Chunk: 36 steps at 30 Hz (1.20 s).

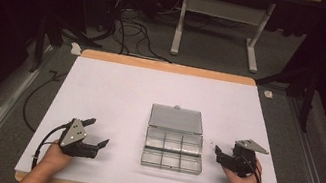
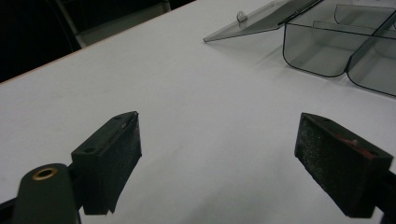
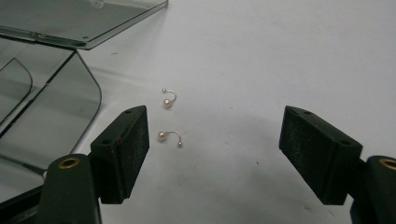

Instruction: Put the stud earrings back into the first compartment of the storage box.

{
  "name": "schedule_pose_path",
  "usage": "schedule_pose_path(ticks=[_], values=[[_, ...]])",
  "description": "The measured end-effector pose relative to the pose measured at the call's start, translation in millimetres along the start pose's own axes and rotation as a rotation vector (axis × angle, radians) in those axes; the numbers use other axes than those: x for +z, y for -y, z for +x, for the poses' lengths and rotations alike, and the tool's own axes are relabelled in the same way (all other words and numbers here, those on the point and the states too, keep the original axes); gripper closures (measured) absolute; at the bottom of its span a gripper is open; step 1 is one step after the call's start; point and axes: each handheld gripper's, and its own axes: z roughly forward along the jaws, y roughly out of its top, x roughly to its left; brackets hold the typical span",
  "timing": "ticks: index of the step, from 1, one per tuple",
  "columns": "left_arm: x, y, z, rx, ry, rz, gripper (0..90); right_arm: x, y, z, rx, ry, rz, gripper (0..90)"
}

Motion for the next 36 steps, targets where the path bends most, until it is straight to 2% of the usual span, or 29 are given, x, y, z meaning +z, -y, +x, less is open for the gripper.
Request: schedule_pose_path(ticks=[4, 6, 10, 18, 23, 27, 31, 36], values=[[0.2, -0.1, -0.3, 0.001, 0.001, 0.0, 15.0, -3.0, 0.8, 2.3, -0.016, 0.004, 0.004, 25.4], [0.2, -0.1, -0.4, 0.004, 0.003, 0.001, 15.0, -6.3, 0.6, 1.5, -0.007, 0.002, 0.012, 26.4], [0.3, -0.1, -0.2, 0.002, 0.004, 0.001, 15.0, -18.0, -0.4, -5.1, 0.029, 0.002, -0.009, 30.4], [0.1, -0.1, 1.2, -0.005, 0.012, 0.001, 15.0, -18.1, -0.2, -7.0, 0.044, -0.002, 0.0, 34.4], [-0.5, 0.2, 1.0, -0.006, 0.01, -0.005, 15.0, -18.7, -0.3, -2.8, 0.023, 0.011, -0.01, 38.2], [-1.6, 0.7, 2.3, -0.022, 0.005, -0.014, 15.0, -19.0, 0.6, -1.9, 0.017, -0.004, -0.01, 40.6], [-2.4, 1.1, 4.9, -0.063, -0.016, -0.02, 15.0, -18.6, 0.2, 1.1, 0.009, -0.015, -0.007, 42.2], [-2.4, 1.1, 5.3, -0.068, -0.015, -0.019, 15.0, -16.1, 1.1, 4.8, -0.005, -0.023, 0.035, 42.4]])
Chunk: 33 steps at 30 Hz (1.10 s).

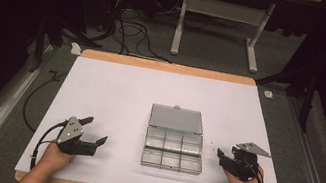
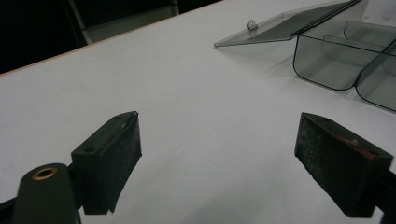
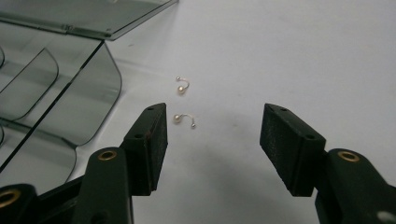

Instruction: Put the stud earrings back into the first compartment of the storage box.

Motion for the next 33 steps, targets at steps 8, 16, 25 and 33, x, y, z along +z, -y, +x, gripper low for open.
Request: schedule_pose_path(ticks=[8, 16, 25, 33], values=[[0.7, -0.2, -1.5, 0.017, 0.007, 0.004, 15.0, 6.4, -3.4, 2.3, -0.024, 0.007, 0.078, 43.2], [0.8, -0.4, -2.2, 0.028, 0.009, 0.008, 15.0, 7.2, -13.2, 0.4, -0.043, 0.002, 0.142, 42.8], [1.3, -0.5, -3.0, 0.033, 0.01, 0.01, 15.0, 10.0, -26.2, 4.3, -0.071, -0.008, 0.221, 43.2], [1.1, -0.4, -3.8, 0.043, 0.008, 0.01, 15.0, 11.7, -30.9, 3.9, -0.085, -0.028, 0.282, 42.5]])
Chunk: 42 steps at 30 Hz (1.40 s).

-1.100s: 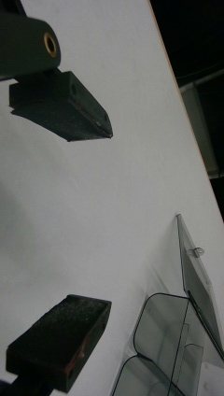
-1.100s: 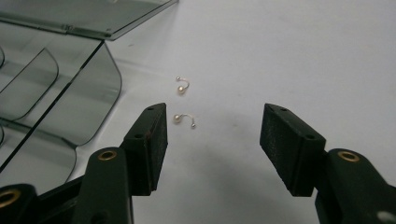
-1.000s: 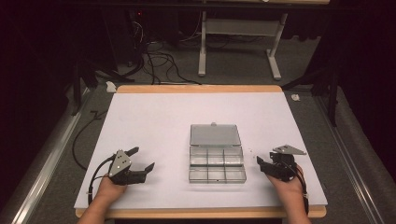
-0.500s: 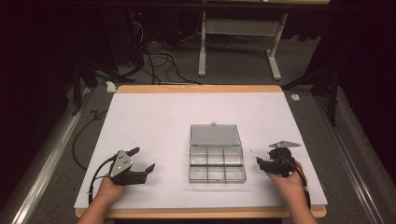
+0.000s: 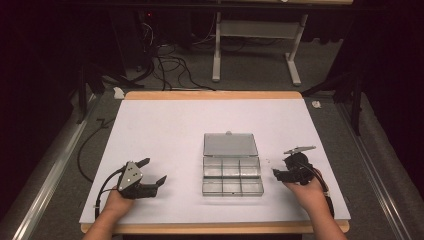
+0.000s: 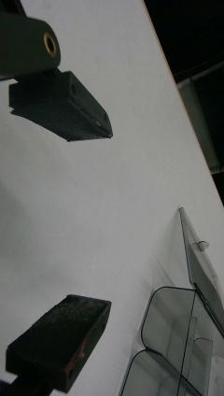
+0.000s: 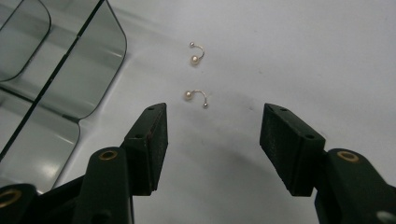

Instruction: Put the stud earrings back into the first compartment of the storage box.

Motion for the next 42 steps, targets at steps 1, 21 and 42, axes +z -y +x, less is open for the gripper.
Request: schedule_pose_path(ticks=[1, 21, 42], values=[[0.0, 0.0, -0.1, 0.0, 0.001, 0.0, 15.0, 0.2, -0.4, 0.2, -0.007, -0.001, 0.011, 42.5], [0.3, -0.1, 0.1, 0.001, 0.005, 0.003, 15.0, -3.9, -21.1, -0.6, -0.069, -0.067, 0.25, 46.0], [-0.2, 0.1, -0.2, 0.004, 0.01, -0.002, 15.0, 16.3, -65.0, 1.7, -0.126, -0.076, 0.368, 66.9]])
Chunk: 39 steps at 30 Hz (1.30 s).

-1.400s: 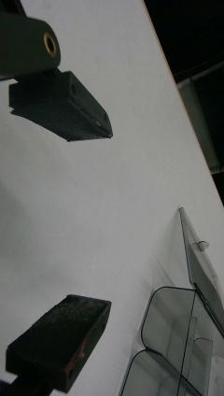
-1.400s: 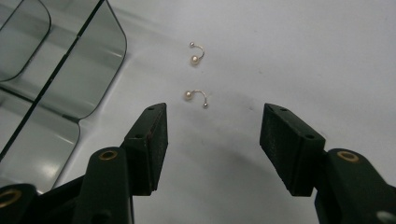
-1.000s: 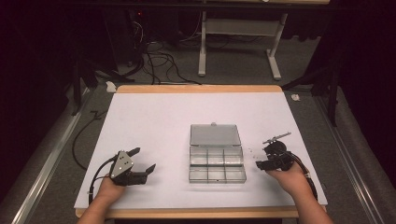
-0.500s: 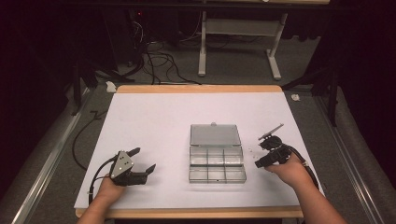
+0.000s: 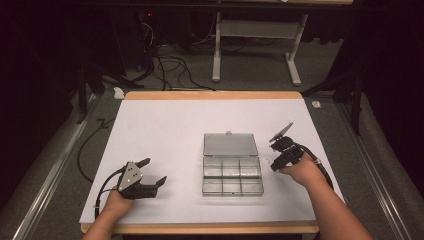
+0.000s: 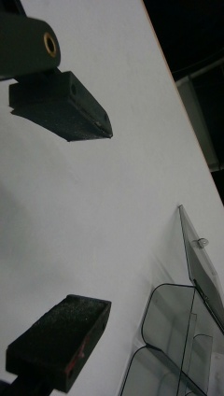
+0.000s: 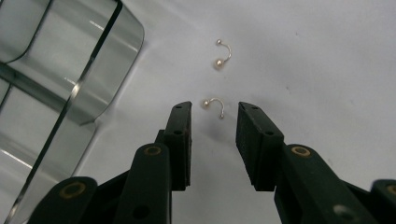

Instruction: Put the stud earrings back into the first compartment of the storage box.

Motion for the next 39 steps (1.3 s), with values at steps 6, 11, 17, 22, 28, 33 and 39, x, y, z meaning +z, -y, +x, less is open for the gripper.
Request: schedule_pose_path(ticks=[6, 11, 17, 22, 28, 33, 39], values=[[0.0, 0.0, 0.2, -0.003, 0.0, 0.0, 15.0, 3.9, -9.0, -3.0, -0.005, -0.005, 0.006, 68.1], [-0.2, 0.0, 0.3, -0.003, 0.001, -0.001, 15.0, 7.4, -17.8, -7.1, 0.006, -0.012, 0.015, 71.3], [-0.1, 0.0, 0.6, -0.004, 0.003, -0.001, 15.0, 12.4, -28.4, -7.6, 0.008, -0.012, 0.019, 73.9], [-0.1, 0.0, 0.7, -0.005, 0.005, -0.001, 15.0, 17.0, -34.2, -7.6, 0.015, -0.004, 0.037, 75.1], [-0.2, 0.1, 0.8, -0.004, 0.007, -0.001, 15.0, 23.1, -37.5, -6.8, 0.015, 0.006, 0.06, 77.2], [0.1, 0.0, 1.0, -0.005, 0.007, 0.0, 15.0, 24.0, -39.3, -7.2, 0.008, 0.009, 0.065, 78.4], [0.0, 0.0, 0.5, -0.002, 0.007, 0.0, 15.0, 24.5, -39.7, -6.9, 0.005, 0.02, 0.07, 82.9]])
